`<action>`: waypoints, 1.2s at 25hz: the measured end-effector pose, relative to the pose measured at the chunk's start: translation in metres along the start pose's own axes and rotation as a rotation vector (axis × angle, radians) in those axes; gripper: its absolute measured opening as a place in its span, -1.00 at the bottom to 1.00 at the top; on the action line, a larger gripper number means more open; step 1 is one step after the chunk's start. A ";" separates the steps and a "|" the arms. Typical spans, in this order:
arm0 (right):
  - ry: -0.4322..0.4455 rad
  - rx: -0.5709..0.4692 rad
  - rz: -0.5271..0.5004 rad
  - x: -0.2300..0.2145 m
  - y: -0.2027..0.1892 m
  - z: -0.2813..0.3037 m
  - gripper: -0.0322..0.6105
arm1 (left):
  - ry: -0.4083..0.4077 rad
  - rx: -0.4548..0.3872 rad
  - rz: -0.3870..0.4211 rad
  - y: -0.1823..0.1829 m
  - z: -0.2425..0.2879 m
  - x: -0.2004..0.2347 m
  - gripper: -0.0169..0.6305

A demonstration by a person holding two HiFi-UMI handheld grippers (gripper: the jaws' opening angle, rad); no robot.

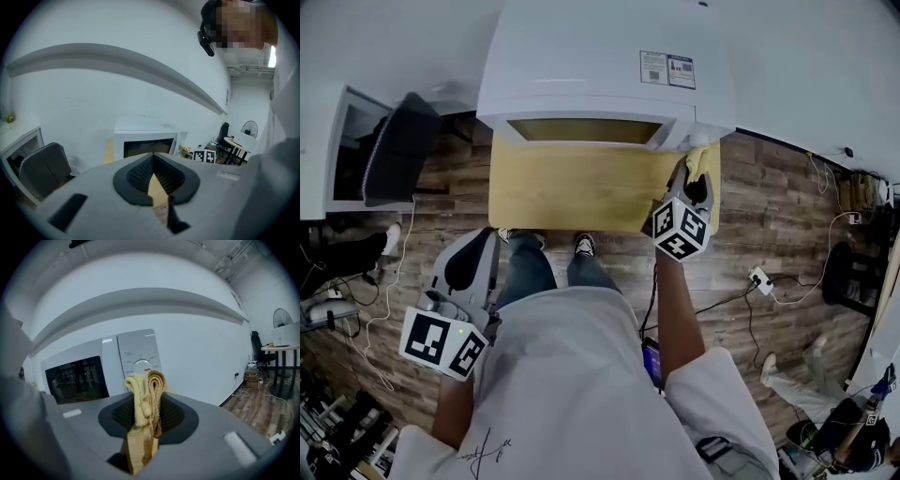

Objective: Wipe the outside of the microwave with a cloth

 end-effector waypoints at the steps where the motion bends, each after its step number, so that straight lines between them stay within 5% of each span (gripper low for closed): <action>1: 0.011 0.004 -0.006 0.005 -0.003 -0.001 -0.53 | -0.003 0.002 -0.001 -0.001 0.000 0.000 -0.98; 16: 0.038 -0.029 0.024 0.050 -0.003 -0.019 -0.53 | -0.011 0.009 -0.039 -0.008 0.001 0.012 -0.98; 30: 0.114 -0.060 -0.115 0.092 -0.004 -0.025 -0.53 | -0.003 0.003 -0.065 -0.009 0.001 0.017 -0.98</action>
Point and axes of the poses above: the fingertips, and each gripper's own axes: z forward along the fingers, x to its left, y out of its top, the point moved 1 cm from there along -z, backward along the fingers, and after that the axes turned 14 degrees about x, right-handed, at the moved point
